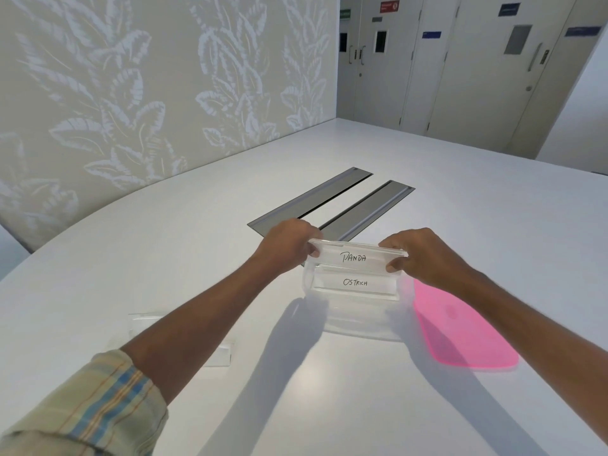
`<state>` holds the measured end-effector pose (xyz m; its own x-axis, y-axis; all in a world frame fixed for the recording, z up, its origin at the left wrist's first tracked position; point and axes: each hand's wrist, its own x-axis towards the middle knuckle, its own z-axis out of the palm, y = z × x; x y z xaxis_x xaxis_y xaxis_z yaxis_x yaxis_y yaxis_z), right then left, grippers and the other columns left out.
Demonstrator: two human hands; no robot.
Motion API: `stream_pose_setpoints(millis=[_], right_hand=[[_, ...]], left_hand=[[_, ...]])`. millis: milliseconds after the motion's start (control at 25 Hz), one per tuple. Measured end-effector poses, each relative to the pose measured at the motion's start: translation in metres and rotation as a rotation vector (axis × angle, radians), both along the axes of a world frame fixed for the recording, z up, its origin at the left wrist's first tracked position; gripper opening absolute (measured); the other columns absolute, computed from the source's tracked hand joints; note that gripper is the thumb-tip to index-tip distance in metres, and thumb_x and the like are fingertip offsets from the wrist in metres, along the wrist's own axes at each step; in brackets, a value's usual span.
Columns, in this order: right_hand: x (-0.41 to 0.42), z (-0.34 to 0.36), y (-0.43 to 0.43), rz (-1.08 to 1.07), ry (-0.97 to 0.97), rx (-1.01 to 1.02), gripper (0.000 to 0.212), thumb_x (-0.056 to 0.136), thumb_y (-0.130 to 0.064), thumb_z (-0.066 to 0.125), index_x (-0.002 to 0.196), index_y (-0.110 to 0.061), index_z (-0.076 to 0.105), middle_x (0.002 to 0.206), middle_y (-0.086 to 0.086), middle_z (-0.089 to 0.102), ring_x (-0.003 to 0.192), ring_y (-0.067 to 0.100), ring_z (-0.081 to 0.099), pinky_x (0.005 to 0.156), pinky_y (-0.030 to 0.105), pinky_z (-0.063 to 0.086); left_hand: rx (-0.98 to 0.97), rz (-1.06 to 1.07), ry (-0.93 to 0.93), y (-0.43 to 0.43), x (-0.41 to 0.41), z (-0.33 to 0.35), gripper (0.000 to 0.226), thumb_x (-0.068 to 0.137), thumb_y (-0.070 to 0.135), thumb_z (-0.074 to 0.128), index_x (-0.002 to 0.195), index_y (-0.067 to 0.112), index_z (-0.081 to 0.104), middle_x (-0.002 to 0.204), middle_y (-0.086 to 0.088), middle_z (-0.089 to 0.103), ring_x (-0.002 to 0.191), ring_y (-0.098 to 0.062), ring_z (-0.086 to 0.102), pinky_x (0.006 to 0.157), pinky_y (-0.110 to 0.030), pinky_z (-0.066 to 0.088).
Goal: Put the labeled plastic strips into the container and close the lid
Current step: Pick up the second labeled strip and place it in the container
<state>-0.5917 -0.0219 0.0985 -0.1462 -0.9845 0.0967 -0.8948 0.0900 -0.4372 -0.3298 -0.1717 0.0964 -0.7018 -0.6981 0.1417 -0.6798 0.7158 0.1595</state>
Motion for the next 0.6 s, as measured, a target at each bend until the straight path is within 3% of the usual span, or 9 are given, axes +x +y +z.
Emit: stream_pose_setpoints(millis=[280,480,600], right_hand=[[-0.023,-0.032,-0.021,-0.06,0.054,0.068,0.046,0.079,-0.016,0.087,0.124,-0.017,0.075,0.124,0.002,0.077,0.12,0.029,0.066,0.1,0.044,0.052],[-0.028,-0.052,-0.04,-0.04,0.193,0.147,0.041,0.075,-0.021,0.088,0.114,-0.024,0.077,0.107,-0.004,0.079,0.109,0.027,0.067,0.098,0.039,0.043],[-0.027,-0.062,-0.048,-0.036,0.224,0.213,0.041,0.072,-0.02,0.089,0.111,-0.022,0.075,0.108,-0.003,0.076,0.108,0.025,0.065,0.097,0.04,0.041]], left_hand=[[-0.094,-0.013,-0.053,-0.014,-0.028,-0.029,0.024,0.09,0.028,0.078,0.114,0.03,0.08,0.107,-0.002,0.078,0.106,-0.027,0.07,0.088,-0.036,0.052],[-0.057,-0.03,-0.137,-0.023,-0.04,-0.052,0.024,0.089,0.032,0.079,0.112,0.028,0.079,0.104,0.002,0.076,0.112,-0.023,0.067,0.1,-0.037,0.04],[-0.041,-0.038,-0.216,-0.029,-0.046,-0.063,0.025,0.09,0.031,0.078,0.116,0.028,0.078,0.114,0.002,0.073,0.128,-0.019,0.059,0.119,-0.043,0.029]])
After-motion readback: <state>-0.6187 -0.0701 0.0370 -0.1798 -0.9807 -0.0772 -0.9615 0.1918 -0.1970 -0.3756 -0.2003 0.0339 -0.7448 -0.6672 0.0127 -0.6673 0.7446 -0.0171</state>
